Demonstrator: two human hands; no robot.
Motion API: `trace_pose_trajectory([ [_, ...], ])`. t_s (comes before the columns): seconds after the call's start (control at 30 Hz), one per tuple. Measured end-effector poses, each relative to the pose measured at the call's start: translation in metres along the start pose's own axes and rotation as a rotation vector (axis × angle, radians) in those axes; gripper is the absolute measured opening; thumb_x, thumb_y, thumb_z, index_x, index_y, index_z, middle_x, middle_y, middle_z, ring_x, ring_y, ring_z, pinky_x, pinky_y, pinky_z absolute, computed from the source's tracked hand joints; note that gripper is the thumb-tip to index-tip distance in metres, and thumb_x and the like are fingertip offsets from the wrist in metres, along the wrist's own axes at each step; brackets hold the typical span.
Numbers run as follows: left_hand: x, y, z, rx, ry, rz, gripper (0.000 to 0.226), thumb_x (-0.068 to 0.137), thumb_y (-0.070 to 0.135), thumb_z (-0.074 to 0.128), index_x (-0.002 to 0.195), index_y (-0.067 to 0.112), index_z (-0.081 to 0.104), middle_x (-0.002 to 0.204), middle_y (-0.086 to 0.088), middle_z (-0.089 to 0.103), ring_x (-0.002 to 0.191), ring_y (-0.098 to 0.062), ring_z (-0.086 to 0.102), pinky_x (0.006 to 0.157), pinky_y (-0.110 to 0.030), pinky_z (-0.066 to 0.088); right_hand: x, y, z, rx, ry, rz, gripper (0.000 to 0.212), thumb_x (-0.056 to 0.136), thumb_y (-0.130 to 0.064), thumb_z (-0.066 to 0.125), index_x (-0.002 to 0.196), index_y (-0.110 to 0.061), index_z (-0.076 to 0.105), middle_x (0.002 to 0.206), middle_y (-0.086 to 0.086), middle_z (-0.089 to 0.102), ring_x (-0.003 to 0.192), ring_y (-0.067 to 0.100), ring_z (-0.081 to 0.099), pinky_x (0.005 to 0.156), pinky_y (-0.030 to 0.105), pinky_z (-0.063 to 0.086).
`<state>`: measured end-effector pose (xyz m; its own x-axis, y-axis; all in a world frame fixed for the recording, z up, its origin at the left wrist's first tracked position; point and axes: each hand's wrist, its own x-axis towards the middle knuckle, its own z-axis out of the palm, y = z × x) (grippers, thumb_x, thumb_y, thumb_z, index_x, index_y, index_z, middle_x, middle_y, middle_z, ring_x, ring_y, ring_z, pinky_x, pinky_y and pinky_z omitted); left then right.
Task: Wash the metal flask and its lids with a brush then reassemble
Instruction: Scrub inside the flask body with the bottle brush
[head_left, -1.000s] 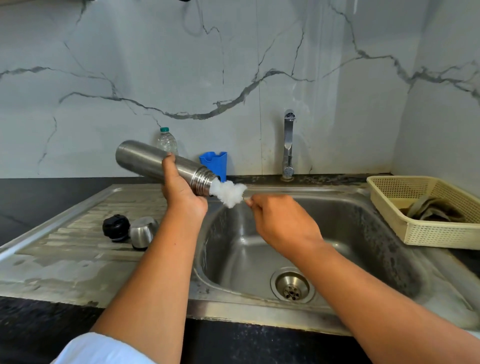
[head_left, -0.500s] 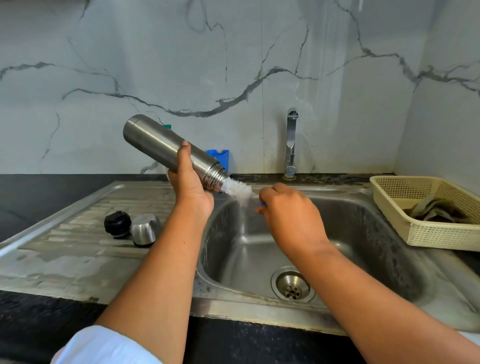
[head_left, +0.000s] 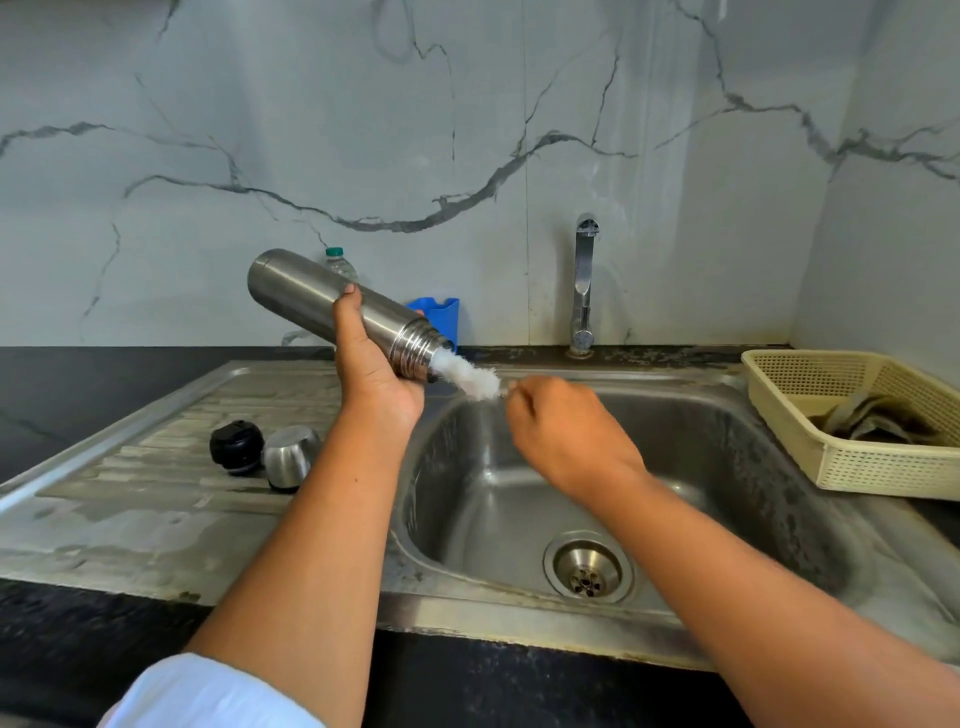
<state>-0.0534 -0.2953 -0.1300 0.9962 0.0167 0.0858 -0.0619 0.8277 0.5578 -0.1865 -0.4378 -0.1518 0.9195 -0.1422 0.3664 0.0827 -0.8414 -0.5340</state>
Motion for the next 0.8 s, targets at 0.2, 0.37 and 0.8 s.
trace_pose_trajectory([
  [0.2,-0.006,0.01,0.001,-0.025,-0.041,-0.021,0.036,0.095,0.046,0.064,0.103,0.011,0.062,0.068,-0.007,0.069,0.06,-0.02,0.067,0.059,-0.028,0.056,-0.008,0.018,-0.015,0.753,-0.508,0.434,0.027,0.101,-0.019,0.037,0.079,-0.02,0.051,0.056,-0.005,0.033,0.047,0.01,0.018,0.04,0.02,0.011],
  [0.37,-0.009,0.008,0.003,0.003,-0.066,-0.037,0.037,0.095,0.047,0.065,0.102,0.011,0.06,0.066,-0.007,0.068,0.062,-0.02,0.066,0.06,-0.027,0.057,-0.003,0.026,-0.013,0.801,-0.501,0.407,0.023,0.107,-0.033,0.044,0.097,-0.016,0.056,0.059,-0.004,0.043,0.049,0.008,0.025,0.04,0.019,0.016],
  [0.8,0.001,0.009,-0.012,-0.023,0.07,-0.003,0.056,0.087,0.051,0.073,0.126,0.012,0.063,0.101,-0.009,0.069,0.071,-0.021,0.072,0.066,-0.034,0.061,-0.007,0.007,-0.005,-0.131,0.042,-0.012,0.021,0.107,-0.038,0.044,0.099,-0.024,0.059,0.085,-0.001,0.064,0.074,0.024,0.06,0.066,0.038,0.053],
])
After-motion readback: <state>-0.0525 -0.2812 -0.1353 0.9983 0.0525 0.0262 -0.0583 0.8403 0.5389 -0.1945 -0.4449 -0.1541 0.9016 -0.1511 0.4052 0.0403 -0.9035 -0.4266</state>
